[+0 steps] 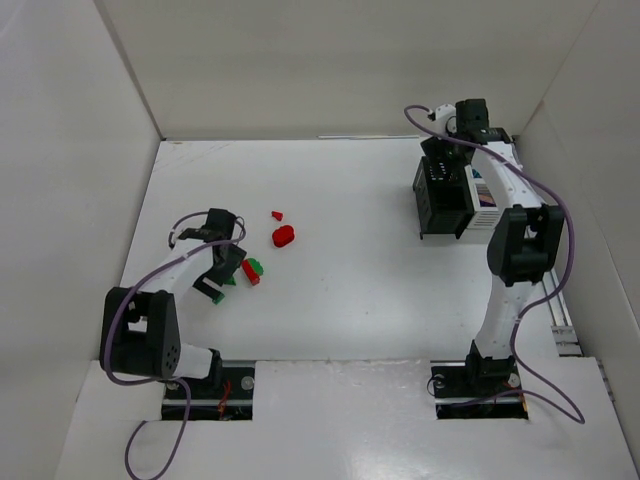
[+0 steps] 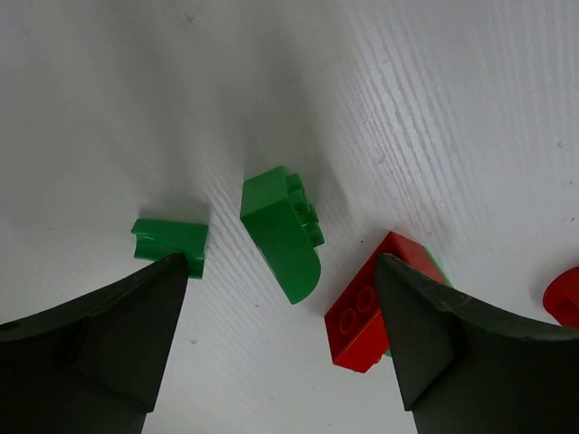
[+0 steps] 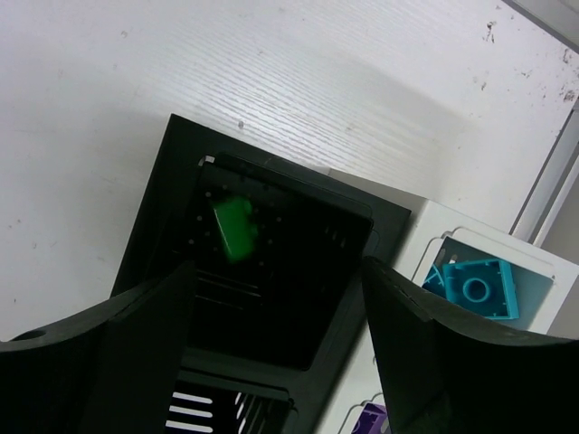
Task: Sort the legos into containers by color
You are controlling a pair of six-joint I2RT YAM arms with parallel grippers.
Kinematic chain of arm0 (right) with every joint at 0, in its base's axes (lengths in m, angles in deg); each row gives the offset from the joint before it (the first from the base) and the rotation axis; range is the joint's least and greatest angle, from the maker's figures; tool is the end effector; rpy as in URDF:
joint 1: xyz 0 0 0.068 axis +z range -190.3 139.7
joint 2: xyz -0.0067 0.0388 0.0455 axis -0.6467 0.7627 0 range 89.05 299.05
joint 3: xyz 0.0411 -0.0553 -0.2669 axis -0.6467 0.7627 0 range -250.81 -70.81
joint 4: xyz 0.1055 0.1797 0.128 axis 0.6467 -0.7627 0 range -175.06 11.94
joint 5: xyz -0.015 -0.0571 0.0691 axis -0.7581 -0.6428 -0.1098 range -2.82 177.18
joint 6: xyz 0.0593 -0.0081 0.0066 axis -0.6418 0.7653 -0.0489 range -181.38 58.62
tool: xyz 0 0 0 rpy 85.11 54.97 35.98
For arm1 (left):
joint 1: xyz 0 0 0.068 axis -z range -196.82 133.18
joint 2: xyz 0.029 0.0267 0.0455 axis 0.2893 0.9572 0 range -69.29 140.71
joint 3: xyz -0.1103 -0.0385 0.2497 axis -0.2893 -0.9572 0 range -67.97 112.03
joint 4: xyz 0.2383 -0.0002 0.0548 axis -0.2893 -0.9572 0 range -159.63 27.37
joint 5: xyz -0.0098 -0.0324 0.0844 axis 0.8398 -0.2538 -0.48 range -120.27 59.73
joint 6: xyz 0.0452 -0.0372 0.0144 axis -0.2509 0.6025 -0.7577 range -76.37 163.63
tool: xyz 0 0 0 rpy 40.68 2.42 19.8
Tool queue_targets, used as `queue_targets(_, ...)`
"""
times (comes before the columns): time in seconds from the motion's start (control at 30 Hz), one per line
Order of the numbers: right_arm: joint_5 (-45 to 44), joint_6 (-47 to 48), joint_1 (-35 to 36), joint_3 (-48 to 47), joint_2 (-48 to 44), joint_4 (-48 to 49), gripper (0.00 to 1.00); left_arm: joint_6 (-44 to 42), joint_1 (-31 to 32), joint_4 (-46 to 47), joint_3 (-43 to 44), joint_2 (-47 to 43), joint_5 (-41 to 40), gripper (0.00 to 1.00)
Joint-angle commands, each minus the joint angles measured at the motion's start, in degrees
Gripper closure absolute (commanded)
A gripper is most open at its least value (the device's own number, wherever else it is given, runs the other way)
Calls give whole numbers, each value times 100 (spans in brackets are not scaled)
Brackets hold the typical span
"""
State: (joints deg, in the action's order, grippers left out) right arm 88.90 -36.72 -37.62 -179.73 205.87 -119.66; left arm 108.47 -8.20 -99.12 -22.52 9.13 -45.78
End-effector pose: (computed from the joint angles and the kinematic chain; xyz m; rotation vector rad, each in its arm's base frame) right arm 0.4498 0.0225 0.2898 -0.5894 2.3665 -0.1356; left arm 0.2297 -0.0227 0.1923 -1.3285 2.3458 0.0019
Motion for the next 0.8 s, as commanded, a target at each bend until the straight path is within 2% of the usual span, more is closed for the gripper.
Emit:
queue_targets(0.0,4,65,-30,-94,-449,74,21,169,-10,169,78,43,-207,20)
queue_targets(0.2,522,65,-30,713,-1256,530,21,169,-10,248,253,437,-321,40)
queue_targets(0.23,575,65,22,845,-1371,678,21,169,-62,248,254,438,-321,47)
queue_targets(0.33,575,-49,75,1259,-1758,785,20,108,-62,248,254,491,-321,55)
queue_targets(0.53,742,-111,259,1944,-2320,987,20,-76,-62,309,254,412,-208,81)
queue_targets(0.63,1110,-111,505,2470,-2618,1347,20,-138,51,371,367,166,-207,88)
queue_targets(0.77,1822,20,1023,3323,-3067,2233,20,-208,429,301,657,-211,-207,91)
